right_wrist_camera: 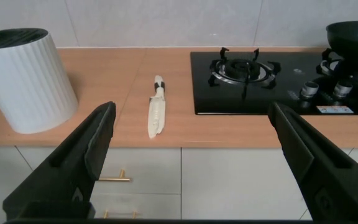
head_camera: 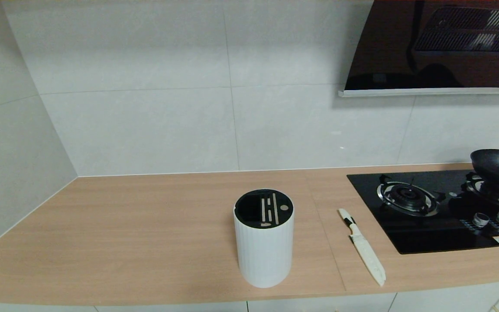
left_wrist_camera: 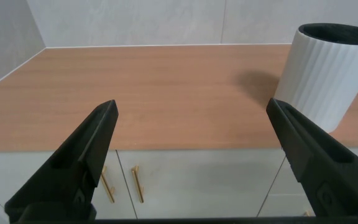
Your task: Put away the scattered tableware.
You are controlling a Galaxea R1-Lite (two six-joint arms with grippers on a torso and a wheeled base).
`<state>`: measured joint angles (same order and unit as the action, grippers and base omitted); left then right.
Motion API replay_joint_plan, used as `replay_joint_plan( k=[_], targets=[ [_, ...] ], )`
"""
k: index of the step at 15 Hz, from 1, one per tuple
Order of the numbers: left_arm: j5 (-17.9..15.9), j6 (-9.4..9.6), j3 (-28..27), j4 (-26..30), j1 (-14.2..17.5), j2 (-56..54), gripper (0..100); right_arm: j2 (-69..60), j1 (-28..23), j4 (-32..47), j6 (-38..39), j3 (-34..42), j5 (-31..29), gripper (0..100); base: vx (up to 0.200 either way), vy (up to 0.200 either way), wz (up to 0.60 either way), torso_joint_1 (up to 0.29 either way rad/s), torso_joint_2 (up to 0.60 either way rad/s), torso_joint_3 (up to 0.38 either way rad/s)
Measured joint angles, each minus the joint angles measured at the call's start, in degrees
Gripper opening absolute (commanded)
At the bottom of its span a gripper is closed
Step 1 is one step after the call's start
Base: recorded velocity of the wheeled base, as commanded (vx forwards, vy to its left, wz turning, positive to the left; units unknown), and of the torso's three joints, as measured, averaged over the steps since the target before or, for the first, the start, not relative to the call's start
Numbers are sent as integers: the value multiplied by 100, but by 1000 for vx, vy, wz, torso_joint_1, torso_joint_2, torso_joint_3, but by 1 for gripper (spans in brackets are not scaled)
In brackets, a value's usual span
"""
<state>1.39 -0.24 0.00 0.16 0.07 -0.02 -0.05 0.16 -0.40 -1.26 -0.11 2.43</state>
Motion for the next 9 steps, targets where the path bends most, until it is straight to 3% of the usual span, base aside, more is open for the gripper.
replay_joint_plan(
  k=[5, 9],
  targets=[
    [0, 0, 0, 2, 0, 0, 100, 438, 50, -72, 130, -857, 304, 100, 0, 0, 0, 0, 0, 0],
    [0, -2, 0, 2, -2, 0, 100, 2083, 89, -118, 68, -1443, 490, 100, 0, 0, 0, 0, 0, 0]
  ],
)
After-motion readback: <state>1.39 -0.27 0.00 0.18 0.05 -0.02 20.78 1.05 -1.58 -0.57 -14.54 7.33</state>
